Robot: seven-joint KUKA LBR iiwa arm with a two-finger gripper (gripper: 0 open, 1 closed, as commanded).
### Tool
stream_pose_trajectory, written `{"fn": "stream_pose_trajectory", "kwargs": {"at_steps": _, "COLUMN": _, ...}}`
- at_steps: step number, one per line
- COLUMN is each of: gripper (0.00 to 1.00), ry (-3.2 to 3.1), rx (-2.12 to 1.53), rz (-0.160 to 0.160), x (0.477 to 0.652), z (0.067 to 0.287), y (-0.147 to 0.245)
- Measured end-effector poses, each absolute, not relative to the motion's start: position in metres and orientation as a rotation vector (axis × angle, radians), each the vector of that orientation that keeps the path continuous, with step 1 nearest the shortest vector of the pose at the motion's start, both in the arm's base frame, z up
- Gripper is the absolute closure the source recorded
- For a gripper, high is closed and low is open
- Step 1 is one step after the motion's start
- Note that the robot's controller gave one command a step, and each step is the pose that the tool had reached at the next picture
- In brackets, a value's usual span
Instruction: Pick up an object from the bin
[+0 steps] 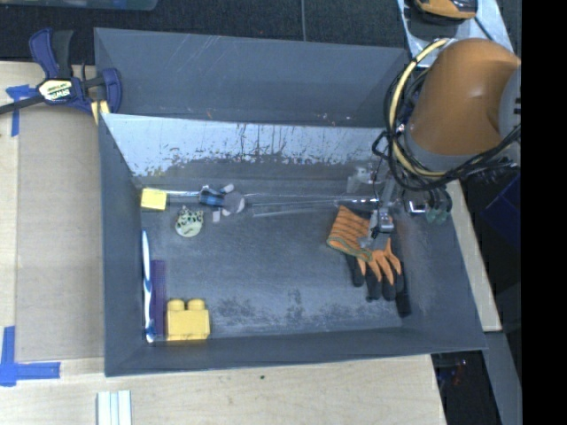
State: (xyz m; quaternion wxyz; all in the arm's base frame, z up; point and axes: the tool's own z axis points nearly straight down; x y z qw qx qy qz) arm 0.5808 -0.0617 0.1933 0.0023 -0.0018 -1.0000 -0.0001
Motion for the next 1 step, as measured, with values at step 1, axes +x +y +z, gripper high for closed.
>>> {"fn": "stream_pose_trajectory", "kwargs": {"at_steps": 1, "gripper": 0.00, "ry": -3.146, "rx": -0.003, "rz": 0.001, "x": 0.5823, "z": 0.1984, "y": -0.0614}}
